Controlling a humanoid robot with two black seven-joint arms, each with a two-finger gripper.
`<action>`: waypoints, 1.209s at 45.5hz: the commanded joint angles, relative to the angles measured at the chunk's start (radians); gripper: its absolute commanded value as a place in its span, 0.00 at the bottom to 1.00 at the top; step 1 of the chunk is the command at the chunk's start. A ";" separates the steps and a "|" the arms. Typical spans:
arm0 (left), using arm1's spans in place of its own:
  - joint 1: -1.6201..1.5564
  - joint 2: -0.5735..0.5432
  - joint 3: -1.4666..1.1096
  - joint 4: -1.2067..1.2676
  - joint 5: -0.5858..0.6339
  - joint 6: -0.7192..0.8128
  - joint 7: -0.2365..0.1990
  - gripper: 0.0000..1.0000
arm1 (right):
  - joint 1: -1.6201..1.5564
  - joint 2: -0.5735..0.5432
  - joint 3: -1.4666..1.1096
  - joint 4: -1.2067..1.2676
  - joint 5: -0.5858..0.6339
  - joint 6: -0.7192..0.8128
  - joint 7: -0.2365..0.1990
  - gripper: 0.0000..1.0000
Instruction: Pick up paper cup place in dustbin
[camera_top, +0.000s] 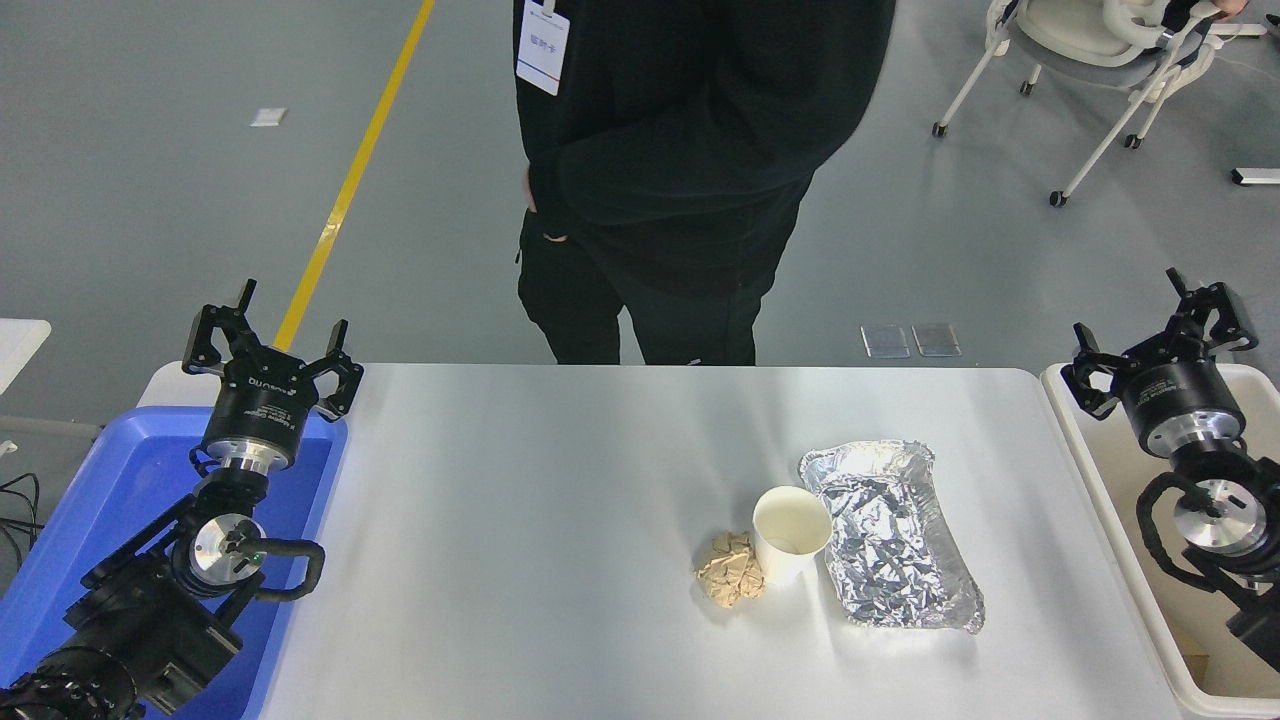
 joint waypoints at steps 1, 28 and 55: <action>0.000 0.000 0.000 0.000 0.000 0.000 0.000 0.98 | 0.000 0.000 -0.001 0.000 0.000 0.000 0.000 1.00; 0.000 0.000 0.000 0.000 0.000 0.000 0.000 0.98 | 0.014 0.019 -0.004 0.005 0.002 -0.017 -0.002 1.00; 0.000 0.000 0.002 0.000 0.000 0.000 0.000 0.98 | 0.017 0.043 -0.007 -0.003 0.000 -0.020 -0.003 1.00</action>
